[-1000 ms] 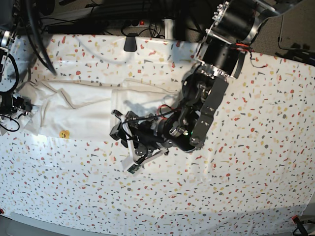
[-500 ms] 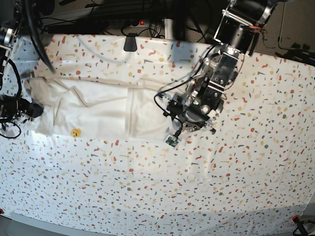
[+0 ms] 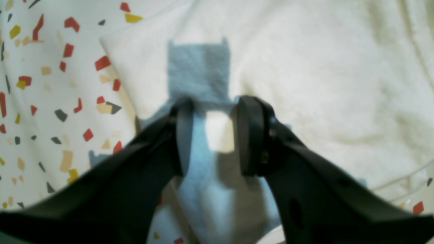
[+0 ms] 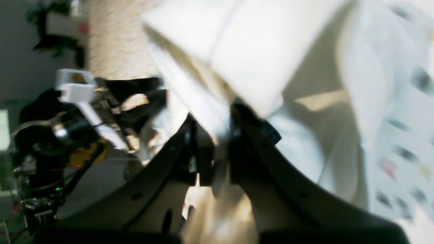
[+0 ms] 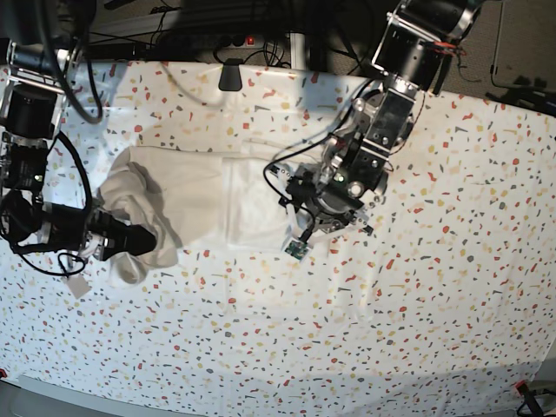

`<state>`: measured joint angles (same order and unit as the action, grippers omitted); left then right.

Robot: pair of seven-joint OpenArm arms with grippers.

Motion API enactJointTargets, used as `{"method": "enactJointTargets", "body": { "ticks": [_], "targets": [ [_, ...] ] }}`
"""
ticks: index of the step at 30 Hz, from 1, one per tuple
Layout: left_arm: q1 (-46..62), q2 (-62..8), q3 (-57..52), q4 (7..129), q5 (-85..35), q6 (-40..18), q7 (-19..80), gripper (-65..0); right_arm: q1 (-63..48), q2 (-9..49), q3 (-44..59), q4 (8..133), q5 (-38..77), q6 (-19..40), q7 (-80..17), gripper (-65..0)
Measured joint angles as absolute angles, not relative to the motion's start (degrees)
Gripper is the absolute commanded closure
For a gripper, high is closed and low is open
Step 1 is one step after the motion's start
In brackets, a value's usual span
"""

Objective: Fold the T-shirt properly
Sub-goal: 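Grasp the other band end with the right gripper and fold it over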

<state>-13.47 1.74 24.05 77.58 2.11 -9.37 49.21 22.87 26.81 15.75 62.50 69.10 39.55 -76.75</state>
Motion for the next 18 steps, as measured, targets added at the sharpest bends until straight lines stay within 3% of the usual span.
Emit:
{"method": "enactJointTargets", "body": {
  "ticks": [18],
  "targets": [
    [-13.47,1.74,24.05,77.58,2.11,-9.37,49.21,-22.2,25.96,9.69,16.08,66.98,68.73,39.55,-79.55,0.0]
  ]
}}
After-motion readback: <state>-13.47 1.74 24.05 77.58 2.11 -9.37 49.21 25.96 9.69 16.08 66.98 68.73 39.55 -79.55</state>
